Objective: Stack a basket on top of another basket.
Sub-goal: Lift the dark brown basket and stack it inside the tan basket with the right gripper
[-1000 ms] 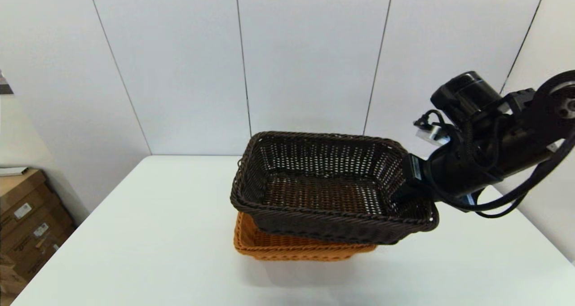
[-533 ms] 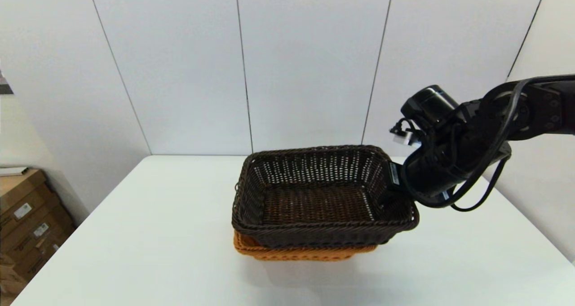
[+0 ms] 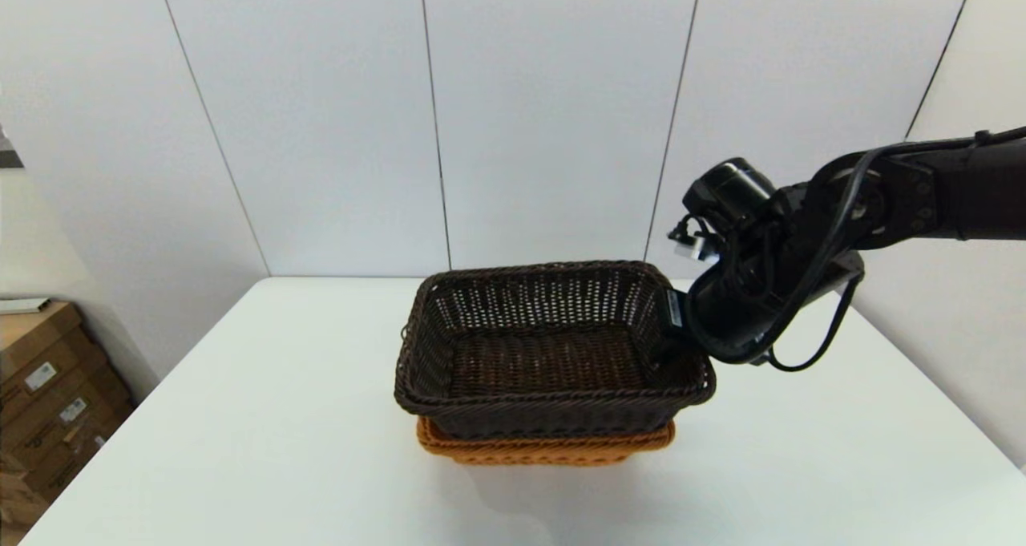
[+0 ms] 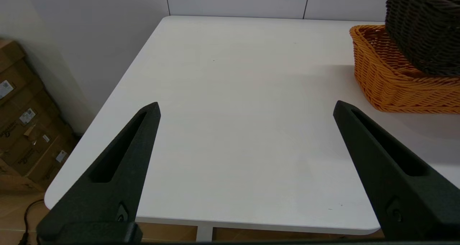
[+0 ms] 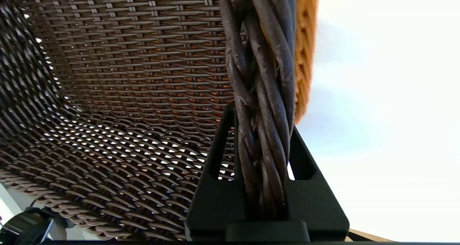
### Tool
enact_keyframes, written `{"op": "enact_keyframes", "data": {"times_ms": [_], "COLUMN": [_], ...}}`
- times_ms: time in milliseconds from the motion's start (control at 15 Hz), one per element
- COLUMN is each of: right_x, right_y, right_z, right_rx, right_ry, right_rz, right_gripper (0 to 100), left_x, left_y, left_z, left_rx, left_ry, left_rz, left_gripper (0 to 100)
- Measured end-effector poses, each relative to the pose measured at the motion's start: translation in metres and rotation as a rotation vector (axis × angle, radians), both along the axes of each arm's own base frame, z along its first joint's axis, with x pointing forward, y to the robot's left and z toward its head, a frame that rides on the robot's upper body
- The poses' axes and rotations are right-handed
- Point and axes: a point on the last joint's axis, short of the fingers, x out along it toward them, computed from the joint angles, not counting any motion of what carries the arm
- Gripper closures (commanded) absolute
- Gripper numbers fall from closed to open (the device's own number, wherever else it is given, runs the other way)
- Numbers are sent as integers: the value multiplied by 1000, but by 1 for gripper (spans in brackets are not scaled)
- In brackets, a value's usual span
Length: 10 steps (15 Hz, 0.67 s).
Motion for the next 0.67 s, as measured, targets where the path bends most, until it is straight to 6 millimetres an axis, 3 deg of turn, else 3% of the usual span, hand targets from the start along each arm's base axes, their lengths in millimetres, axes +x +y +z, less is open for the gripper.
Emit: {"op": "enact_keyframes", "data": {"times_ms": [667], "right_x": [8], "right_y": [7], "right_z": [-9], "right_rx": [9], "right_ry": [19], "right_rz": [15], "right_gripper": [100], "left_x": [0], "left_y": [0], "left_z": [0], "left_rx": [0], "left_ry": [0], "left_rz": [1], "left_gripper": [0]}}
